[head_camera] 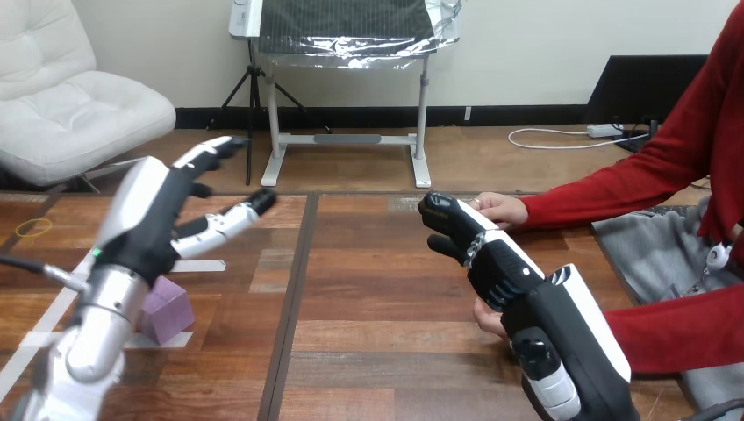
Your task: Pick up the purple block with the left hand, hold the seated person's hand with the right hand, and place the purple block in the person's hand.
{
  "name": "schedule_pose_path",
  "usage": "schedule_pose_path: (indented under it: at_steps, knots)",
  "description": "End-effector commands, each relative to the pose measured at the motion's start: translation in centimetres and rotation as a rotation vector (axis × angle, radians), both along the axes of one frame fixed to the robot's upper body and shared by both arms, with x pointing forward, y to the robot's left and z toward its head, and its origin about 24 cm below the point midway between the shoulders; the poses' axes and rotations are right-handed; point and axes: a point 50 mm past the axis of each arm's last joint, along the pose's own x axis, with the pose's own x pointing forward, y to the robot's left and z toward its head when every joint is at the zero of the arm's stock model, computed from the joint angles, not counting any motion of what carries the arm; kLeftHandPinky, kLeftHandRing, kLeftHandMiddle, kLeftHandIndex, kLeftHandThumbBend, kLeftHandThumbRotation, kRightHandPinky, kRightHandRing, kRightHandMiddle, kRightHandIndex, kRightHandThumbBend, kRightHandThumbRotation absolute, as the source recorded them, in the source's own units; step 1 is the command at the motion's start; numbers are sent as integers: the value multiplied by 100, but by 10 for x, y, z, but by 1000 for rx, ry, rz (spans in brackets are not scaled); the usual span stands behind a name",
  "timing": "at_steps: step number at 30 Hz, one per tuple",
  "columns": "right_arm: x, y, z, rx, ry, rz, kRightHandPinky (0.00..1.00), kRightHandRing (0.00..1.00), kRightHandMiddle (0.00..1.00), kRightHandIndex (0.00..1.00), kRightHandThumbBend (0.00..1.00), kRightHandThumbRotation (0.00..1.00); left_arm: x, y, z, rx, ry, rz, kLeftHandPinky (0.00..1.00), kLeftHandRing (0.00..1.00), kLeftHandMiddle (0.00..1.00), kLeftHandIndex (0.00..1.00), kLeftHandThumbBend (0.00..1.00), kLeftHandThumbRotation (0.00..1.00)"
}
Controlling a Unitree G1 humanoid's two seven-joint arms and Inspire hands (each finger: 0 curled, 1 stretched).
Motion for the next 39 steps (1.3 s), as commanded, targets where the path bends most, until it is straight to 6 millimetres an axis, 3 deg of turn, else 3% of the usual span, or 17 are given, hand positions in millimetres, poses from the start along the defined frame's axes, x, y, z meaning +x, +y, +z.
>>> schedule_pose_path:
  at_steps: [1, 19, 39]
  knots:
    - [5, 1, 21, 17, -102, 1, 91, 94, 92, 90, 86, 100, 29, 6, 31, 97, -57, 25, 74, 87, 87, 84, 60, 65]
    - [5, -1, 23, 14, -102, 8, 90, 93, 92, 90, 87, 100, 45, 26, 25, 212, 63, 132, 77, 88, 87, 85, 56, 56]
    - [6, 0, 24, 21, -108, 18, 89, 92, 90, 89, 88, 100, 46, 45, 14, 302, 209, 253, 79, 87, 87, 85, 57, 52]
